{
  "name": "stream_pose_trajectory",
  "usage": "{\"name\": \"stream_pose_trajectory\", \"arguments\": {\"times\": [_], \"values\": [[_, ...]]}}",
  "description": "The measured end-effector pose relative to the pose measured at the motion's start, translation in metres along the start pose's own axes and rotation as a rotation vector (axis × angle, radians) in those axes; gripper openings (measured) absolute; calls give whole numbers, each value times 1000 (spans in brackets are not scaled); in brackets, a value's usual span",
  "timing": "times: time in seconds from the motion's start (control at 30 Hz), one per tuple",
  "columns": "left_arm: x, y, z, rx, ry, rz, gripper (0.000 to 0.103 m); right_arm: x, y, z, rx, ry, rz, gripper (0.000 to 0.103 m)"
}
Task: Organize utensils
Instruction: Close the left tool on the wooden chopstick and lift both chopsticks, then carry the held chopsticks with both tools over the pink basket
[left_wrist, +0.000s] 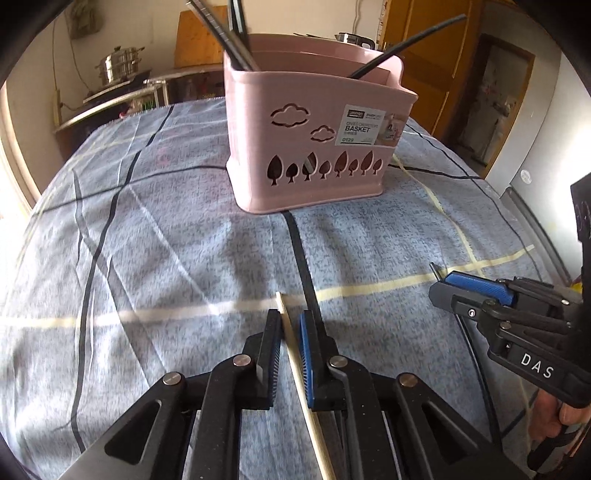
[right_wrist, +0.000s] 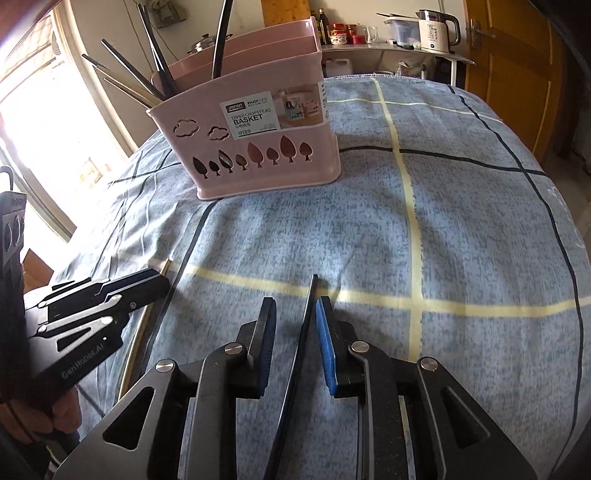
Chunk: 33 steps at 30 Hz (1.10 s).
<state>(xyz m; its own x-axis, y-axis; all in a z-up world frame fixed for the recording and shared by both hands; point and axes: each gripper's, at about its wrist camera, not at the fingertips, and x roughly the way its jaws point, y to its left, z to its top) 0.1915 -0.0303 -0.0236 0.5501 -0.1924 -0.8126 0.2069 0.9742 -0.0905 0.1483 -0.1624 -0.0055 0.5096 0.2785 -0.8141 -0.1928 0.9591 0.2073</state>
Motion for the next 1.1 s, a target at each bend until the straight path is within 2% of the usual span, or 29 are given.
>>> {"name": "stream_pose_trajectory", "arguments": {"times": [0.1,0.13,0.27,0.47,0.8,1.1], "values": [[2,-4,2,19,-3,22,9,3,0,2,-8,3,-22,6],[2,-4,3,21,-2,25,7,3,-1,3,-4,4,-18,6],[1,-1,9,6,12,18,4,3,-4,7,1,18,0,5],[-32,-1,20,-1,-69,-14,4,-18,-3,11,12,-25,28,5],[-99,-3,51,-1,-202,-79,4,-80,9,38,-11,-170,58,4],[-135,0,77,9,-268,-90,4,-127,17,58,-44,-282,53,4]]}}
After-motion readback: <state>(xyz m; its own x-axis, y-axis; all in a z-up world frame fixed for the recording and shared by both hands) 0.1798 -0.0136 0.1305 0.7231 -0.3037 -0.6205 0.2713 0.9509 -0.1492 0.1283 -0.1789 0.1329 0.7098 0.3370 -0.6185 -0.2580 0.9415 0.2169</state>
